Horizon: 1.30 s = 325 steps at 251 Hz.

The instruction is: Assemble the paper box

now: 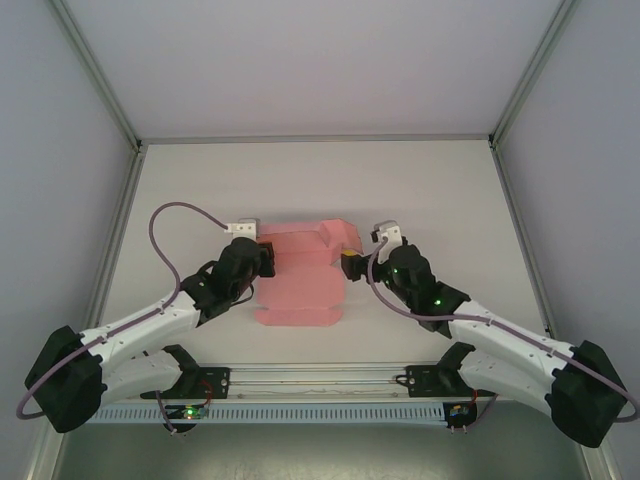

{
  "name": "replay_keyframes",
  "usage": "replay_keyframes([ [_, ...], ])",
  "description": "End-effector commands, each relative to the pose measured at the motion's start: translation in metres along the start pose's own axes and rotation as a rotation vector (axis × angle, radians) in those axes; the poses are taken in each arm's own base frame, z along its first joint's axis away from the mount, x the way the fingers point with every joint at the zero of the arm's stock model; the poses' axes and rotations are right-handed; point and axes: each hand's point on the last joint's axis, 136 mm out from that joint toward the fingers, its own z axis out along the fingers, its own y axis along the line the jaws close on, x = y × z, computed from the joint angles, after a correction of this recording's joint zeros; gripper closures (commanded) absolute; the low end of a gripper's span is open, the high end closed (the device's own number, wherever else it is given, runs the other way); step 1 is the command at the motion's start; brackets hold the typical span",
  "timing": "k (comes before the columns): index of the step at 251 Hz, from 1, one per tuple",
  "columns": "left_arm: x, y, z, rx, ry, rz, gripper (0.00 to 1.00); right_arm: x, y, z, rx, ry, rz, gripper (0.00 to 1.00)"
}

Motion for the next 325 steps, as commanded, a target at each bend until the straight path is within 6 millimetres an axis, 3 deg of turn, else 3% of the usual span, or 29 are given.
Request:
replay_keyframes([
  [1,0.001,-0.010,-0.001,0.042,0.001,-0.026,1.00,-0.015,0.017,0.007,-0.067,-0.019,-0.031,0.02],
  [81,0.001,-0.015,0.000,0.073,-0.004,-0.071,1.00,-0.004,0.036,0.031,-0.012,0.027,-0.150,0.02],
  [167,0.002,-0.012,0.001,0.063,-0.006,-0.084,1.00,-0.001,0.020,0.037,0.141,0.006,-0.142,0.02],
  [197,0.004,-0.005,0.003,0.025,-0.008,-0.081,1.00,-0.008,0.019,0.023,0.121,-0.020,-0.129,0.02],
  [254,0.009,0.001,0.005,-0.003,0.001,-0.067,1.00,-0.026,0.012,-0.029,0.038,-0.124,-0.149,0.02],
  [293,0.011,0.001,0.003,0.008,0.005,-0.065,1.00,-0.049,-0.018,-0.062,0.036,-0.182,-0.056,0.02],
  [325,0.013,-0.002,0.002,0.029,0.012,-0.054,1.00,-0.058,-0.051,-0.072,0.089,-0.187,0.044,0.02],
])
